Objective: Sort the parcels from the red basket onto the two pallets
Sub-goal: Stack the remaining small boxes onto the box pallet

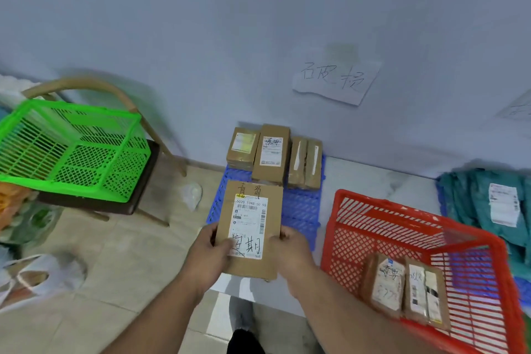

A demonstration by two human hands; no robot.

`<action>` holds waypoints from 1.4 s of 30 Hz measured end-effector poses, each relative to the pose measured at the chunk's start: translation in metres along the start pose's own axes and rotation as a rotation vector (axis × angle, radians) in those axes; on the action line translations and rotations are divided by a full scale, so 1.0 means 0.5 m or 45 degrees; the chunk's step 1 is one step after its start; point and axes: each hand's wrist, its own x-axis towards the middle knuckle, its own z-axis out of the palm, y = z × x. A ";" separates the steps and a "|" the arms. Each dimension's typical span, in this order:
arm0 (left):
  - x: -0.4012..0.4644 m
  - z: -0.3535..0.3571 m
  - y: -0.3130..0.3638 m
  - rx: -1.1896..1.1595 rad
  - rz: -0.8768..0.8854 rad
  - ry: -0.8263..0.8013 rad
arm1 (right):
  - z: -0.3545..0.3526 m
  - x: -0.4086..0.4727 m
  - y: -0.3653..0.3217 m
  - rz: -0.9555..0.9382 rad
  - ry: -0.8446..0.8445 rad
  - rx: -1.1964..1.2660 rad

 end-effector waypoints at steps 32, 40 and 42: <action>0.565 -0.081 -0.057 0.387 -0.241 -0.289 | 0.312 0.401 -0.035 0.209 0.141 -0.051; 0.458 -0.078 0.018 0.261 -0.203 -0.044 | 0.206 0.271 -0.059 0.225 0.032 0.088; 0.408 -0.064 0.045 0.256 -0.130 0.010 | 0.165 0.215 -0.076 0.179 0.041 0.039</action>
